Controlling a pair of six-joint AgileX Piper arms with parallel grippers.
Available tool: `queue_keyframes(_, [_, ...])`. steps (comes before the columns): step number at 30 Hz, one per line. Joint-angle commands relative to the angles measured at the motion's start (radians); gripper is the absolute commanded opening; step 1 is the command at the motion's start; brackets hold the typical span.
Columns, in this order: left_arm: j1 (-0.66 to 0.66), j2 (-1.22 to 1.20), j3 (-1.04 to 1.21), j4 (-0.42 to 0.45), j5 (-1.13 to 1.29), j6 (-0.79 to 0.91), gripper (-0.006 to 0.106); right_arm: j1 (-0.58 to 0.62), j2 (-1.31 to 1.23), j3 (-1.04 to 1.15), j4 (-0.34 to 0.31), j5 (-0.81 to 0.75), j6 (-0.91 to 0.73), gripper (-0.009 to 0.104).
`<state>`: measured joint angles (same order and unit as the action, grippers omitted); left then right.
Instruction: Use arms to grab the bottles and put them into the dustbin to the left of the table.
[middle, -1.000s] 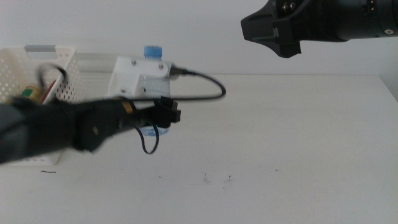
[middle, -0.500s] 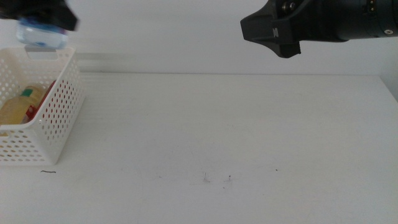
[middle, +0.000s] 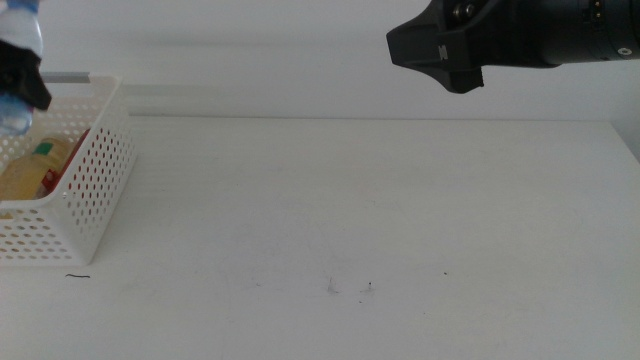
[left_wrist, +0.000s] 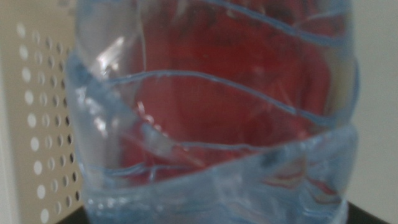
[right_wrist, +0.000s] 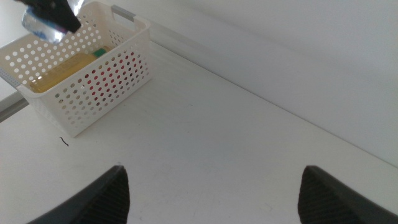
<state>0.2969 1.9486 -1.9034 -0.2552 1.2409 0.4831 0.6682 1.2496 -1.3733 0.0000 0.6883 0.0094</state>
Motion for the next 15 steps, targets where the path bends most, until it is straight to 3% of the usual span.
queue_keyframes(1, [0.002,0.021,-0.015,0.039,-0.02,-0.021,-0.002,-0.003,-0.007,-0.004,-0.013,-0.007,-0.003,0.081])
queue_keyframes(5, [0.003,0.079,-0.015,0.113,-0.02,-0.082,-0.001,-0.003,-0.007,-0.004,-0.013,-0.007,-0.003,0.081])
queue_keyframes(9, [0.003,0.13,-0.015,0.109,-0.02,-0.09,0.006,-0.003,-0.007,-0.004,-0.013,-0.007,-0.003,0.081])
queue_keyframes(12, [0.003,0.148,-0.015,0.109,-0.02,-0.09,0.019,-0.003,-0.007,-0.004,-0.013,-0.007,-0.003,0.081])
queue_keyframes(15, [0.003,0.149,-0.015,0.109,-0.02,-0.088,0.041,-0.003,-0.007,-0.004,-0.013,-0.007,-0.003,0.081])
